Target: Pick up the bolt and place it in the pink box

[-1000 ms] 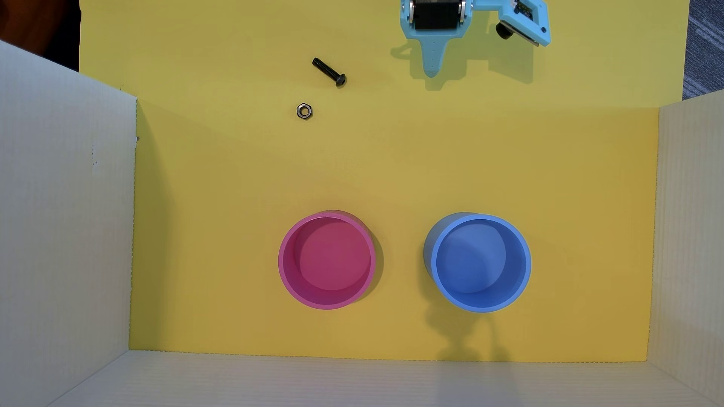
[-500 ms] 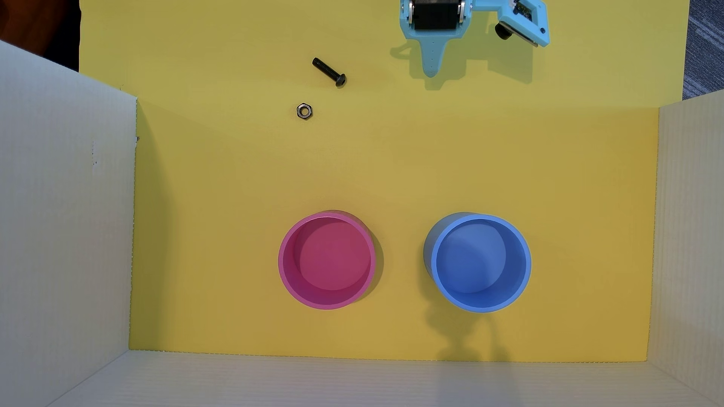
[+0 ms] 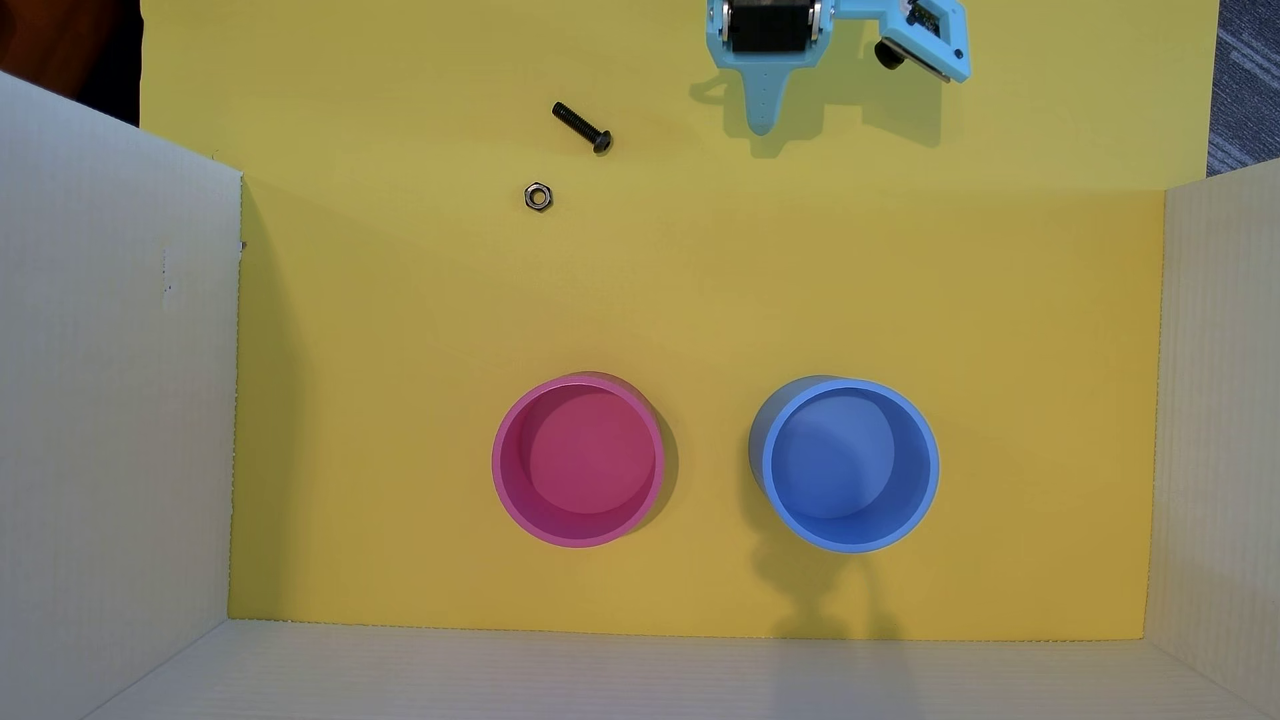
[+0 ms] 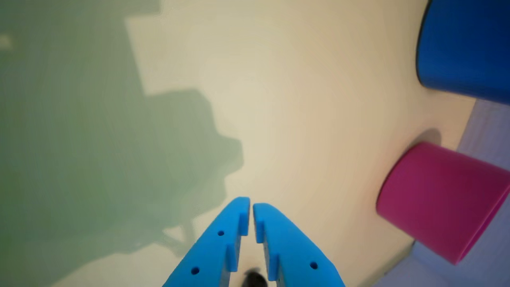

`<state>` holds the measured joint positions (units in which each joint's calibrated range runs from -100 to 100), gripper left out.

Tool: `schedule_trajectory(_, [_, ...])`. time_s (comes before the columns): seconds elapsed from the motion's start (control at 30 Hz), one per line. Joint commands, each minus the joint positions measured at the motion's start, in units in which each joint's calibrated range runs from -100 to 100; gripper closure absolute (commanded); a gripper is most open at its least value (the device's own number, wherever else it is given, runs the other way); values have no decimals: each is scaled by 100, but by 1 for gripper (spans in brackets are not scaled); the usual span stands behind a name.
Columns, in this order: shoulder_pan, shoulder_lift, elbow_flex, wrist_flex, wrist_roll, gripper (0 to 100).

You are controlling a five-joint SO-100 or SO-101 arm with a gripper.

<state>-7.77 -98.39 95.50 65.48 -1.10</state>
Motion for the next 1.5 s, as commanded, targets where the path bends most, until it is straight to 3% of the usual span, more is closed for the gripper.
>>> schedule_trajectory(0.0, [799, -18, -83, 11, -18, 99])
schedule_trajectory(0.2, [3006, -18, 16, -624, 50, 99])
schedule_trajectory(0.3, [3499, -18, 89, -735, 159, 99])
schedule_trajectory(0.8, [3492, 66, -834, -649, 482, 98])
schedule_trajectory(1.03, [3146, 184, -1232, -152, 597, 86])
schedule_trajectory(1.47, [2793, 3383, -2073, -787, 618, 86])
